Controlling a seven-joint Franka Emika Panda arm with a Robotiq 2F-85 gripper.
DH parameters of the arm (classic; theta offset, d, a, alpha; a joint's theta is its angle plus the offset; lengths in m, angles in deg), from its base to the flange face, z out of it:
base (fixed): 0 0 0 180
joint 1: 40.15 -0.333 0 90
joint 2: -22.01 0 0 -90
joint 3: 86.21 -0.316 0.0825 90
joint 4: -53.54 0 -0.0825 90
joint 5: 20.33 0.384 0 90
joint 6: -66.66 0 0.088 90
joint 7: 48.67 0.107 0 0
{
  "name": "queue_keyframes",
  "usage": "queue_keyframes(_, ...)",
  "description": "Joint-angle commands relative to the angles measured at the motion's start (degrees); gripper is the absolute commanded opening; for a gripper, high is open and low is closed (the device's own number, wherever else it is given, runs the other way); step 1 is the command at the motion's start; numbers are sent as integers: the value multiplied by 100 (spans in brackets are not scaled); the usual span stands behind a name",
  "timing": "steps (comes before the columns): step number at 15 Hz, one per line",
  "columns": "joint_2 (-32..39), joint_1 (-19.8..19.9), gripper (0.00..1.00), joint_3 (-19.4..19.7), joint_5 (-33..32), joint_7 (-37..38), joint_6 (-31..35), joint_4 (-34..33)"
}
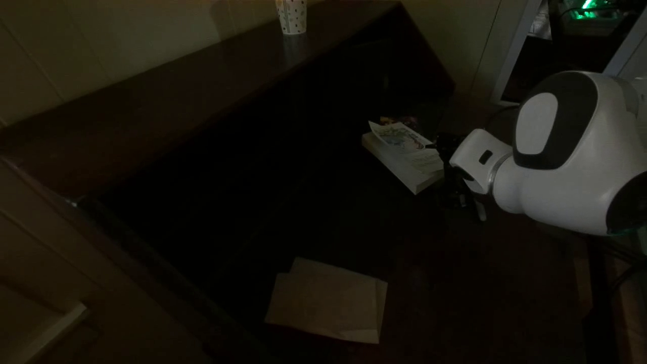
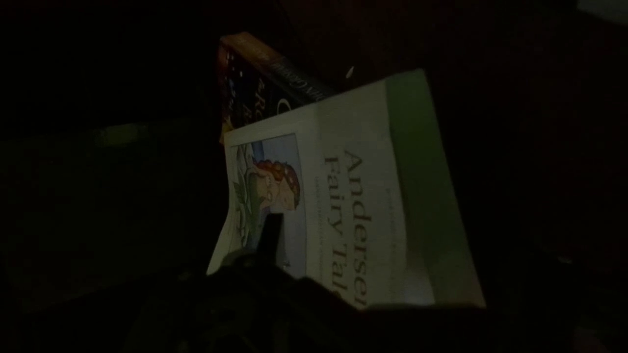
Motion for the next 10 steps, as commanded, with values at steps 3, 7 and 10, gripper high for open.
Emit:
queue_keyframes(3, 429, 139, 100, -7, -459, 230, -178, -349)
queue_keyframes(7, 616, 195, 100, -29, -577, 231, -190, -545)
queue_keyframes(10, 679, 218, 100, -38, -629, 245, -196, -642)
